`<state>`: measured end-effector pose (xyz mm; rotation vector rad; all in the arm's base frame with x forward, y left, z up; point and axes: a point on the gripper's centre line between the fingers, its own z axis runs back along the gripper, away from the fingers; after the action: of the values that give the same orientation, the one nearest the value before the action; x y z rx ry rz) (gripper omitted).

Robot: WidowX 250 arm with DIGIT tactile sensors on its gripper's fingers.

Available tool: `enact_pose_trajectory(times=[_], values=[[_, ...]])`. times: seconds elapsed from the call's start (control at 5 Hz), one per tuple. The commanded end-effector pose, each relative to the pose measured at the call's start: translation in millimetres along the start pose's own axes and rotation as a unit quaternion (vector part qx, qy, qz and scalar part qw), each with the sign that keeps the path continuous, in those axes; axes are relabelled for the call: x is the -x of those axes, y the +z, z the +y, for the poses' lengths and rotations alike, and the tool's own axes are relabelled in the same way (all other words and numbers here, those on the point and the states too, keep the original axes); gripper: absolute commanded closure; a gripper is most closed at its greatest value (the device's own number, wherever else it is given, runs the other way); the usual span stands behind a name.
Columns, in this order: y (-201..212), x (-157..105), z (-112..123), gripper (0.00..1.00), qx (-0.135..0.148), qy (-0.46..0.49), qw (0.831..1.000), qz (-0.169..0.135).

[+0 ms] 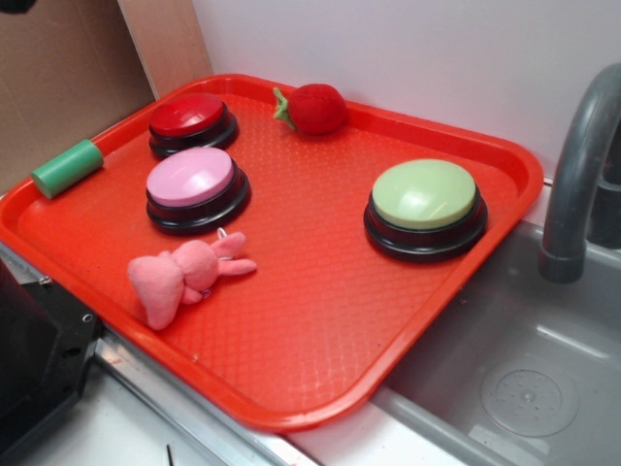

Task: Push the red button.

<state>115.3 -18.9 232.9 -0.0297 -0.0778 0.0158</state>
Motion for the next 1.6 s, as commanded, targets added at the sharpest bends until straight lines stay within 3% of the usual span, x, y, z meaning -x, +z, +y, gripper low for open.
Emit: enact_pose_trajectory(times=[0.0,0.4,0.6,0.8,1.0,1.2,1.4], values=[[0.0,0.0,0.0,0.00,0.000,0.000,1.000,0.000],[-39.6,-84.3,95.5,0.00,-0.038,0.145,0.989,0.006],[-58.6,-106.1,120.4,0.00,-0.040,0.196,0.979,-0.027],[-96.8,-114.0,141.3,0.00,-0.037,0.219,0.973,-0.064],[-141.3,-122.5,143.9,0.00,-0.076,0.243,0.964,-0.078],[-161.7,-127.9,143.2,0.00,-0.090,0.250,0.963,-0.048],[-175.2,-128.7,146.3,0.00,-0.081,0.247,0.965,-0.045]])
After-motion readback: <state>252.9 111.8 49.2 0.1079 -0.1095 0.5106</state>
